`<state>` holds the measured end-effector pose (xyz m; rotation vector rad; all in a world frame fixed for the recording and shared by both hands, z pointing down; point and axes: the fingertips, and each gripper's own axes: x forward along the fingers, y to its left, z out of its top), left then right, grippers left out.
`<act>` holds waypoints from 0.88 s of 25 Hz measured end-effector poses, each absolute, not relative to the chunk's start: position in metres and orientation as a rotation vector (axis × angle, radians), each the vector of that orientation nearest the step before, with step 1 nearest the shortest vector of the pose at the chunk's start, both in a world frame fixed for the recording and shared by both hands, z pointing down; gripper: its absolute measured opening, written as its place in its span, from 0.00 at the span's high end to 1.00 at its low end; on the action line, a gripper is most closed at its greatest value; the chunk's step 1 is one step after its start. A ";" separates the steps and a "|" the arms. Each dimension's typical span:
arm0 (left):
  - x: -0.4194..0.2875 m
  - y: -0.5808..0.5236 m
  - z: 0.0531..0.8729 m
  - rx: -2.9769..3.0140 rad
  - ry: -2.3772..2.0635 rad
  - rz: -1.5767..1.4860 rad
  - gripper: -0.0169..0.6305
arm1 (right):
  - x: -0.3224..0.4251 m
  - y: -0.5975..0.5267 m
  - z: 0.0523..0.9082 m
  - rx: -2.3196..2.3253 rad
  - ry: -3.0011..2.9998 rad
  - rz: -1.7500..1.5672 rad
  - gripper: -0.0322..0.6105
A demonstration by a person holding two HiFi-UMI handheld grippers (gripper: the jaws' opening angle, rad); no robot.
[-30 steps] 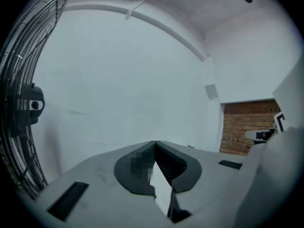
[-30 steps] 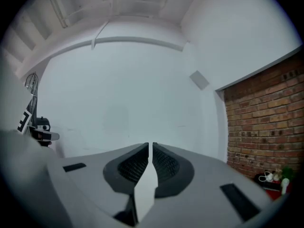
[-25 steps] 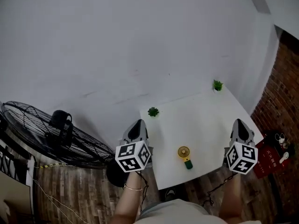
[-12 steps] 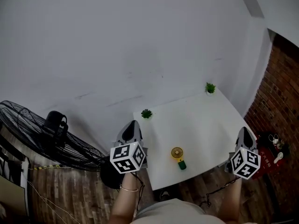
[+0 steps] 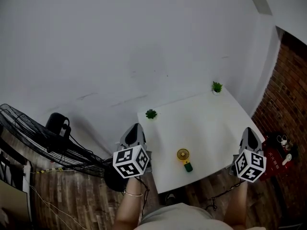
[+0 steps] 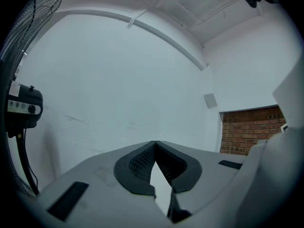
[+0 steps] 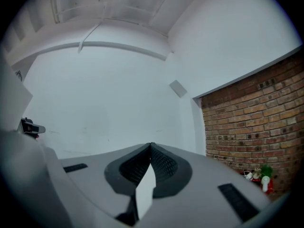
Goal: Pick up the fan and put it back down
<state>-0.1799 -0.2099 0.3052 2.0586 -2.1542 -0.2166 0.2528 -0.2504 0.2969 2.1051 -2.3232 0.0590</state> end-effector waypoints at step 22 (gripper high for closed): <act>-0.186 -0.234 0.332 2.041 -2.102 -0.163 0.96 | 0.240 -0.268 0.309 2.083 -2.275 0.085 0.95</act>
